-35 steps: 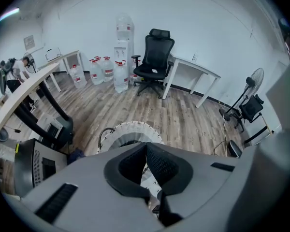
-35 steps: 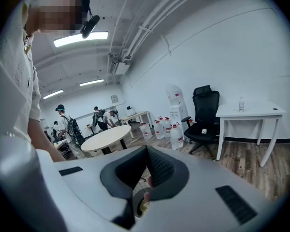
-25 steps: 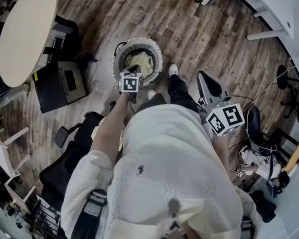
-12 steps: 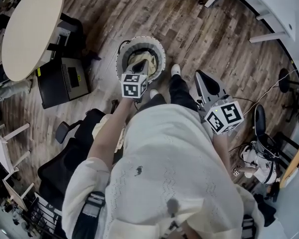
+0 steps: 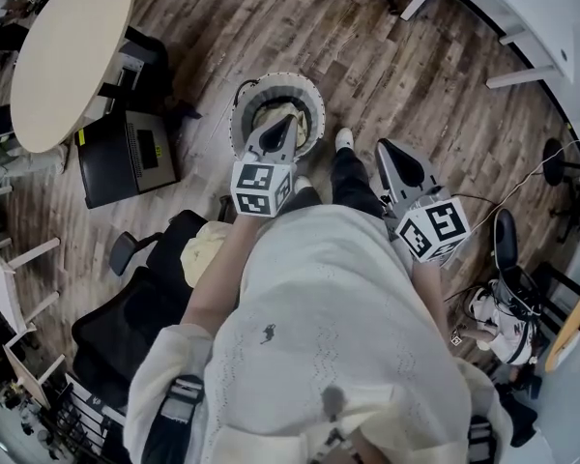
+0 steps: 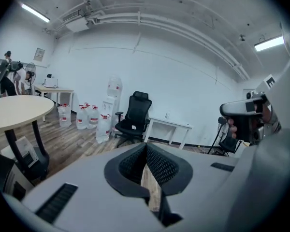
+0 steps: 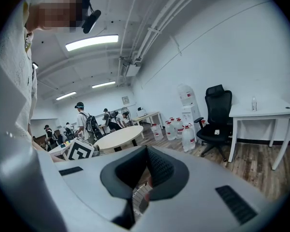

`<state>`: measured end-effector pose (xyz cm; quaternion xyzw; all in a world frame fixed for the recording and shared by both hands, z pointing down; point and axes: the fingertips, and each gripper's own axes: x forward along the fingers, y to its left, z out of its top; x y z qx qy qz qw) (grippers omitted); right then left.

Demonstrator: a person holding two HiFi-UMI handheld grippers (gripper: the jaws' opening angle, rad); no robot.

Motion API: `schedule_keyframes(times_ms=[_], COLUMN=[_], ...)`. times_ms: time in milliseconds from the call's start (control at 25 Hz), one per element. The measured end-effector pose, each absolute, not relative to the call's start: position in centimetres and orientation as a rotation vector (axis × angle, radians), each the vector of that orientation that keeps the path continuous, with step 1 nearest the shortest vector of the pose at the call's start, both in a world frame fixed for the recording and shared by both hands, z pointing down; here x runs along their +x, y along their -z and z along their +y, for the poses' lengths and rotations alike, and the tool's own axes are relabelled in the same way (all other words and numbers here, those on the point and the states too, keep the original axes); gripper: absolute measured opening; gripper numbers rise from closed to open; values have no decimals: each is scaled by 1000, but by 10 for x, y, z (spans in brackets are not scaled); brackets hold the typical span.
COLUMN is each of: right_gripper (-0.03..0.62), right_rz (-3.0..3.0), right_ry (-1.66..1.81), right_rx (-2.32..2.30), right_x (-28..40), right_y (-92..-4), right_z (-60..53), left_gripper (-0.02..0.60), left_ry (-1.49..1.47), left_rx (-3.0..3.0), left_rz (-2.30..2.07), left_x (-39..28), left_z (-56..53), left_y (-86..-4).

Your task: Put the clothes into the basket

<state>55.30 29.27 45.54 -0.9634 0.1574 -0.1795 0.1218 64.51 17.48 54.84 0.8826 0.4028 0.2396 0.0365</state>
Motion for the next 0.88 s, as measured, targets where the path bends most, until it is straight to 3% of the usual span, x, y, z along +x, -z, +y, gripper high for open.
schedule_keyframes(times_ms=[360,880], right_gripper=[8,8], right_rz=[446,494], right_ry=[492,307], right_rx=[-2816,-2863], right_x=[534,513], right_y=[-447,-380], right_z=[297,311], left_gripper=[21,21], left_ry=[-564,-355], left_rx=[2781,2756], left_rz=[1455,1371], left_x=[605,588], left_z=[181,178], left_y=[-508,-429])
